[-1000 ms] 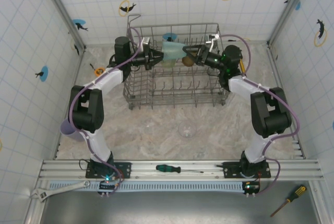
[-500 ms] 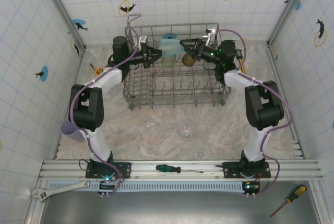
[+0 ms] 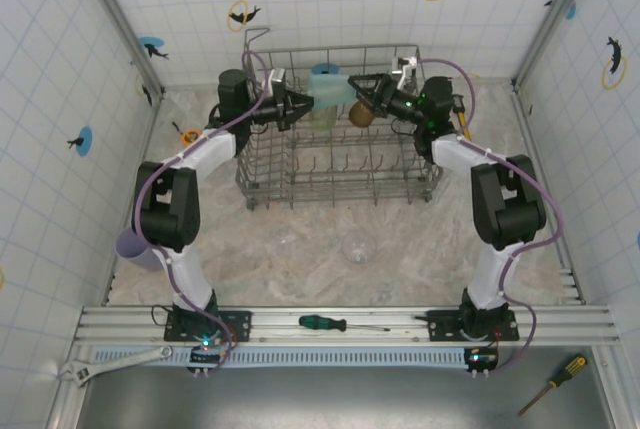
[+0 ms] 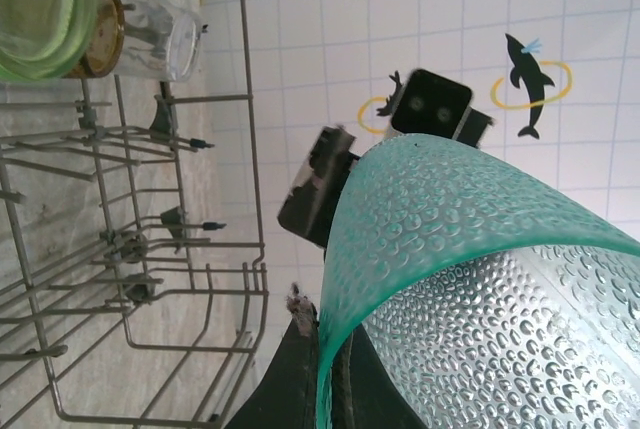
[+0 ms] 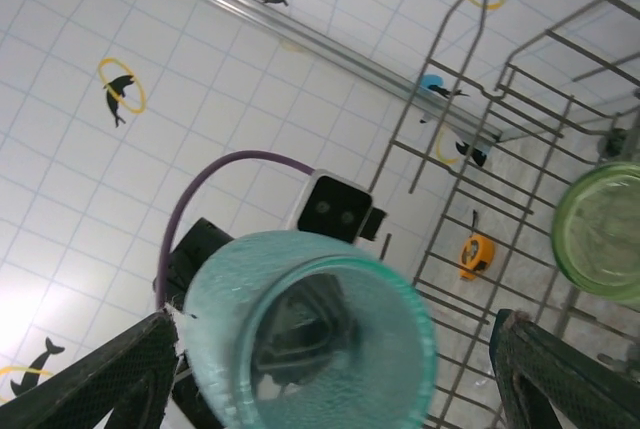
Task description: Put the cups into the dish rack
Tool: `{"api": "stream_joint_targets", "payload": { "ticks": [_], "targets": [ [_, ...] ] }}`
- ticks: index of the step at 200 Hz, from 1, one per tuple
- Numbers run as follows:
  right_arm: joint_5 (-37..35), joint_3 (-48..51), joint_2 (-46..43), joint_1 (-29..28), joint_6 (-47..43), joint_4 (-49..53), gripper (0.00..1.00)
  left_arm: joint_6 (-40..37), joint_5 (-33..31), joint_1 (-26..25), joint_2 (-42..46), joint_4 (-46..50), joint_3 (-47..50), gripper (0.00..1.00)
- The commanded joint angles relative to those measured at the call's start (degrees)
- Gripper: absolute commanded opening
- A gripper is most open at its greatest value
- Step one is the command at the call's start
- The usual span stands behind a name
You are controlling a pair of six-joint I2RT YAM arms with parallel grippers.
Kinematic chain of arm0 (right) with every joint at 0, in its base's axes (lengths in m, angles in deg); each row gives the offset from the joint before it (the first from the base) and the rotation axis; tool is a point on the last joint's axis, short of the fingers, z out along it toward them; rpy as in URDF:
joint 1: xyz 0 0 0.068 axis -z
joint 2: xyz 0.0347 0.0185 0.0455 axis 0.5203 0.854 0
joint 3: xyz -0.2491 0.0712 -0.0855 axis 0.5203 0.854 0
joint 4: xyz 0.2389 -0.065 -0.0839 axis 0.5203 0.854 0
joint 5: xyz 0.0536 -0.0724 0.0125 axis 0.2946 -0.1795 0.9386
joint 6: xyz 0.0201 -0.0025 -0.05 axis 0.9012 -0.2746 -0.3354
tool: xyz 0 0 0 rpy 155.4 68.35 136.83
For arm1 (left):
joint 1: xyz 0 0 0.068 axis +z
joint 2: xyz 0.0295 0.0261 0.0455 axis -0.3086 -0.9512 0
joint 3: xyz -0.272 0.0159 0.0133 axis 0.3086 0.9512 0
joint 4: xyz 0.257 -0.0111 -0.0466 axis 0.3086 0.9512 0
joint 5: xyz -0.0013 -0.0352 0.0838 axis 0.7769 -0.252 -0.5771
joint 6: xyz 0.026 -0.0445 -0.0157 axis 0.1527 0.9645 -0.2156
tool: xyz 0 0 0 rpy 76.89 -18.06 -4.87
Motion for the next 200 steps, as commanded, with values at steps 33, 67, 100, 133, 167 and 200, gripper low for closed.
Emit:
{"api": "stream_joint_targets", "payload": {
  "ticks": [33, 67, 100, 133, 167, 200],
  "targets": [
    [1.04, 1.74, -1.87, 0.02, -1.34, 3.35, 0.86, 0.86, 1.58, -1.06, -0.78, -2.83, -1.68, 0.00],
    [2.72, -2.12, -0.25, -2.11, 0.29, 1.56, 0.88, 0.98, 1.17, -1.08, -1.20, -2.84, -2.09, 0.00],
    [4.07, -6.51, 2.38, -4.31, 3.38, -1.69, 0.88, 1.34, 0.58, -1.07, -1.79, -2.83, -3.18, 0.00],
    [3.97, -9.17, 4.11, -5.24, 4.13, -2.26, 0.85, 1.32, 0.62, -1.06, -1.99, -2.76, -3.21, 0.00],
    [2.74, -9.01, 5.01, -5.22, 6.90, -6.57, 0.80, 1.30, 1.36, -1.07, -1.89, -2.70, -2.64, 0.00],
    [1.58, -8.66, 4.78, -5.14, 7.67, -7.93, 0.73, 0.63, 1.33, -1.11, -1.83, -2.66, -1.97, 0.00]
  ]
}}
